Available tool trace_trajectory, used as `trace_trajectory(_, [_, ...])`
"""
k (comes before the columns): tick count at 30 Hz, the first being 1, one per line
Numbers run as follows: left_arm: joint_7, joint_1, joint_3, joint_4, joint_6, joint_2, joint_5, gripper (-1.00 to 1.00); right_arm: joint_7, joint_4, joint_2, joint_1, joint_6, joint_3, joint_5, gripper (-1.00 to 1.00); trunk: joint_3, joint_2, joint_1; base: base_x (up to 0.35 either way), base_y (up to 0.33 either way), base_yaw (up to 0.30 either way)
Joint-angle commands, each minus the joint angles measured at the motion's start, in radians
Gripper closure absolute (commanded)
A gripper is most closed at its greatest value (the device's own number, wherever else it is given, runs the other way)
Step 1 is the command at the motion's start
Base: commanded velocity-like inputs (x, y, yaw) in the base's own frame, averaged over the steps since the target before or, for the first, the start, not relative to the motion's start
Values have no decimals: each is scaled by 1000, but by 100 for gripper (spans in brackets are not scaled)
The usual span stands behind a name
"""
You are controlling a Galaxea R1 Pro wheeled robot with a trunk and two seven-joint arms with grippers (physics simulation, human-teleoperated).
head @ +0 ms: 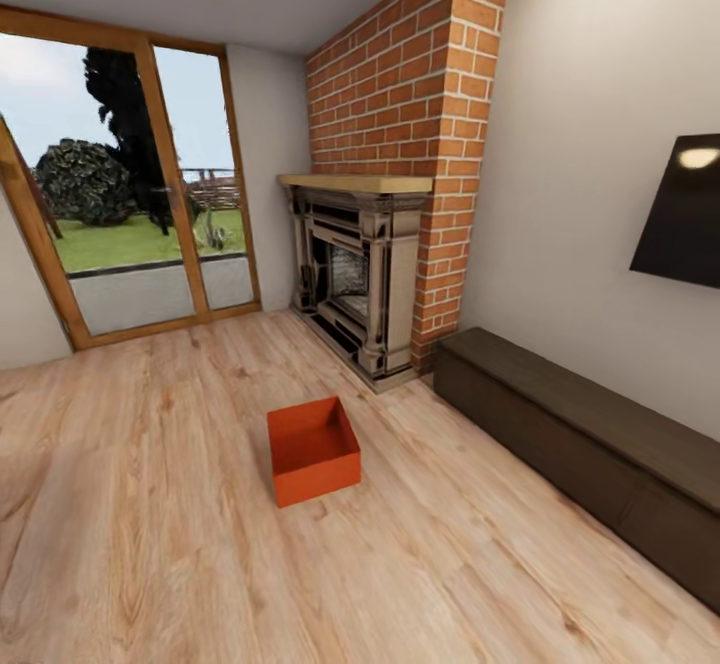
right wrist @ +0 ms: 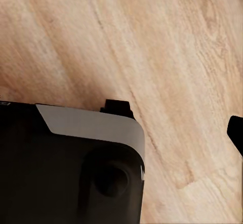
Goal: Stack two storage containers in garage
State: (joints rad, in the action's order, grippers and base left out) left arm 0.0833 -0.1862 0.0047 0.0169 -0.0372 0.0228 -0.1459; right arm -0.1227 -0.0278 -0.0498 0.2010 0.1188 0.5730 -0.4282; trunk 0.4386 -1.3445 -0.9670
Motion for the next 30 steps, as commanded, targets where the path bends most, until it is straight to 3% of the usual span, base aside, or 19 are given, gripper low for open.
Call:
trace_trajectory(1, [5, -1, 0, -2, -3, 0, -9, -100, -1, -3, -1, 1, 5, 8, -9, -100, 1, -1, -1, 319, 0, 268])
trace_trajectory(16, [5, -1, 0, -2, -3, 0, -9, -100, -2, -3, -1, 1, 5, 8, -9, -100, 1, -1, -1, 319, 0, 262])
trace_trajectory(30, [5, -1, 0, -2, -3, 0, -9, -100, -2, -3, -1, 1, 5, 8, -9, -100, 1, -1, -1, 319, 0, 25])
